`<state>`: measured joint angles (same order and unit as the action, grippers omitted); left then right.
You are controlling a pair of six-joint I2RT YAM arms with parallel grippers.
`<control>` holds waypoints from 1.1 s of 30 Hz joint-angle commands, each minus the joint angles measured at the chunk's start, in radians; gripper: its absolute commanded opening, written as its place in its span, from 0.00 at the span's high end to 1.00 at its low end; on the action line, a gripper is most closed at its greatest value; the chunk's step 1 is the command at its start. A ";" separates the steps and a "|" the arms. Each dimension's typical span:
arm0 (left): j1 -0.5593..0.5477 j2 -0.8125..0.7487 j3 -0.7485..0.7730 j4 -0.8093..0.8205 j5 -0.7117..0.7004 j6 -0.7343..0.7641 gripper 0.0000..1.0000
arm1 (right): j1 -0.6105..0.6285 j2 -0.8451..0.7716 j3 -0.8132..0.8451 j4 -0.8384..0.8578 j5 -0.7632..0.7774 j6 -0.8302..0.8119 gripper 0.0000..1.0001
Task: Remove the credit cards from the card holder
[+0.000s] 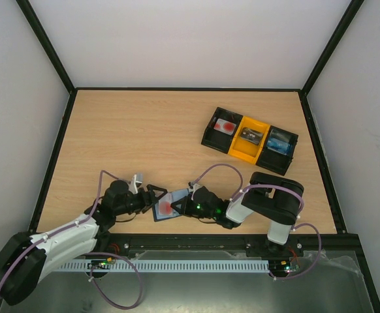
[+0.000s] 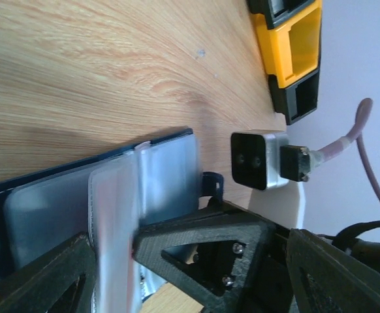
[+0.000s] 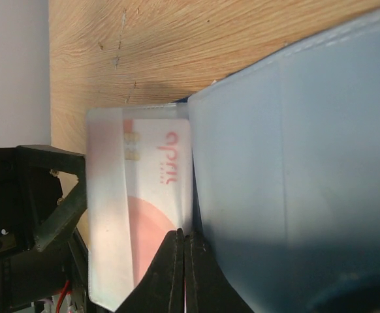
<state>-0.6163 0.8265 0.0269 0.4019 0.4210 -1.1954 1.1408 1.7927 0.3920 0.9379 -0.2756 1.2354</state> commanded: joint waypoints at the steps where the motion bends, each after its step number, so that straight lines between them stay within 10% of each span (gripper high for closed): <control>1: 0.004 0.004 0.001 0.098 0.066 -0.052 0.19 | 0.007 0.035 -0.010 -0.080 -0.023 -0.003 0.98; 19: -0.045 0.094 0.053 0.213 0.101 -0.092 0.19 | 0.007 -0.022 -0.010 -0.086 -0.036 -0.007 0.89; 33: -0.073 0.195 0.089 0.284 0.102 -0.064 0.19 | 0.007 -0.338 -0.087 -0.397 0.144 -0.062 0.84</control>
<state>-0.6846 0.9810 0.0963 0.6212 0.5121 -1.2789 1.1412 1.5673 0.3515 0.6949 -0.2279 1.2041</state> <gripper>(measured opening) 0.813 0.154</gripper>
